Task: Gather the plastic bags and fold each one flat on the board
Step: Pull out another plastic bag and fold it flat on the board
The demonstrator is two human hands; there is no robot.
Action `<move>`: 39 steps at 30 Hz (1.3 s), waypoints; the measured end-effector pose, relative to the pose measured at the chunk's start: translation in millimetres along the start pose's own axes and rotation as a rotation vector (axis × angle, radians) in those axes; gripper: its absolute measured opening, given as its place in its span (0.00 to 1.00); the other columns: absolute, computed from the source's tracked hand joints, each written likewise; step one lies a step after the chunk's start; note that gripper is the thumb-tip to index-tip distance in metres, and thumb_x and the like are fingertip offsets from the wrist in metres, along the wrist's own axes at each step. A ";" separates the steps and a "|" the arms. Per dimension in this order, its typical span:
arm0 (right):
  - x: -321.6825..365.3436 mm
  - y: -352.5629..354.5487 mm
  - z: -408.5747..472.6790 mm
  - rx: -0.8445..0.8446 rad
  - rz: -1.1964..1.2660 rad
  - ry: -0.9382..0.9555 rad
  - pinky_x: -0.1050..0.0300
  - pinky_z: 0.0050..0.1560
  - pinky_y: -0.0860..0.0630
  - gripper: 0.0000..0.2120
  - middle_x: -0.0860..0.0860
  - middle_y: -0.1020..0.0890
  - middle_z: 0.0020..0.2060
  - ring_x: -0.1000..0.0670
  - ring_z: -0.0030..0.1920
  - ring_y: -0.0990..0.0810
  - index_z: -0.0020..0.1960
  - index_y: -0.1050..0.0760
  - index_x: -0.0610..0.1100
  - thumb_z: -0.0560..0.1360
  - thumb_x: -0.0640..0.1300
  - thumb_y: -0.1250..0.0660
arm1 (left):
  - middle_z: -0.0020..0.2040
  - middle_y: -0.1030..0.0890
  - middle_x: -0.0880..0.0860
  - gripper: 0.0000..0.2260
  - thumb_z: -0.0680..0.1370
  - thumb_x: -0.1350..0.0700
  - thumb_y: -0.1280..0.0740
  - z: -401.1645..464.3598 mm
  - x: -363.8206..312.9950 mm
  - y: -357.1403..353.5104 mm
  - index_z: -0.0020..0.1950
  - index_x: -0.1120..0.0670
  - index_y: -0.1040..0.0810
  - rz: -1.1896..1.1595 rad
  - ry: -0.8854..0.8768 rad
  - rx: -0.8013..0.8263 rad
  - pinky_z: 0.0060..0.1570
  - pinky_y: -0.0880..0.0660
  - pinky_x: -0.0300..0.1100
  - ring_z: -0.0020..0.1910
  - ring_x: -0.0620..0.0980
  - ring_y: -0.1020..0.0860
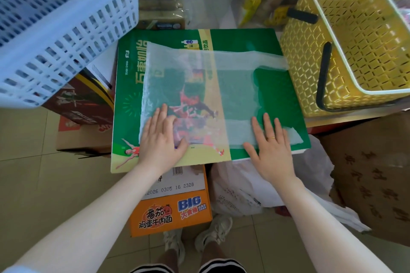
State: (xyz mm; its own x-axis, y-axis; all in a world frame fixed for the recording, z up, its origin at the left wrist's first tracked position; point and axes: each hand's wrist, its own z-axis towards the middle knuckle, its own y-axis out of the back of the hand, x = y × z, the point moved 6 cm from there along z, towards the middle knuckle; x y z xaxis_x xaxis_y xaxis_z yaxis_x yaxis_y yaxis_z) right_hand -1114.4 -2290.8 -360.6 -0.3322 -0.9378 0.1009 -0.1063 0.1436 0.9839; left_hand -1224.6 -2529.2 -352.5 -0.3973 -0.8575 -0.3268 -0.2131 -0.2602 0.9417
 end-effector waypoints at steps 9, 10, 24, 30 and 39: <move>-17.1 19.5 -22.6 -0.147 0.307 -0.191 0.45 0.72 0.45 0.29 0.42 0.35 0.71 0.42 0.73 0.40 0.71 0.37 0.39 0.78 0.56 0.53 | 0.76 0.61 0.54 0.42 0.68 0.30 0.64 -7.2 12.0 -1.9 0.76 0.53 0.59 0.210 -0.092 0.130 0.68 0.67 0.46 0.74 0.54 0.62; -20.0 29.3 -24.0 -0.230 0.354 -0.188 0.44 0.70 0.41 0.25 0.42 0.31 0.69 0.41 0.71 0.36 0.68 0.33 0.39 0.79 0.52 0.51 | 0.76 0.60 0.55 0.42 0.68 0.30 0.64 -6.9 12.4 0.5 0.76 0.54 0.58 0.216 -0.088 0.130 0.69 0.66 0.47 0.74 0.54 0.61; -88.9 44.8 -16.3 0.008 0.944 -0.583 0.57 0.45 0.31 0.13 0.49 0.21 0.47 0.50 0.47 0.23 0.57 0.24 0.41 0.75 0.47 0.33 | 0.69 0.32 0.60 0.21 0.75 0.50 0.34 20.9 -161.1 -35.0 0.64 0.60 0.28 0.004 -0.616 0.196 0.62 0.32 0.51 0.66 0.59 0.31; -74.9 52.6 -8.5 -0.066 0.587 -0.055 0.57 0.57 0.32 0.22 0.49 0.26 0.58 0.49 0.58 0.29 0.61 0.26 0.46 0.70 0.50 0.28 | 0.41 0.18 0.56 0.11 0.74 0.56 0.39 21.5 -157.8 -15.6 0.40 0.61 0.20 -0.146 -0.669 -0.085 0.33 0.22 0.45 0.37 0.55 0.20; -48.0 72.4 -2.8 -0.437 0.142 0.255 0.52 0.35 0.26 0.04 0.46 0.21 0.39 0.43 0.39 0.23 0.41 0.25 0.40 0.73 0.40 0.34 | 0.36 0.21 0.55 0.12 0.75 0.55 0.38 25.5 -160.6 0.0 0.36 0.60 0.24 -0.125 -0.625 -0.265 0.28 0.26 0.45 0.34 0.55 0.24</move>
State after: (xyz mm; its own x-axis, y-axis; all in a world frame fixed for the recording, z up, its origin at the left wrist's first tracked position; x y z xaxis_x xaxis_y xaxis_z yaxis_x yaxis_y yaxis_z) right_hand -1103.5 -2236.3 -293.7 -0.0702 -0.9738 0.2164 0.3420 0.1803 0.9222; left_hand -1183.5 -2380.1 -302.0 -0.8408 -0.4181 -0.3439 -0.0970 -0.5087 0.8555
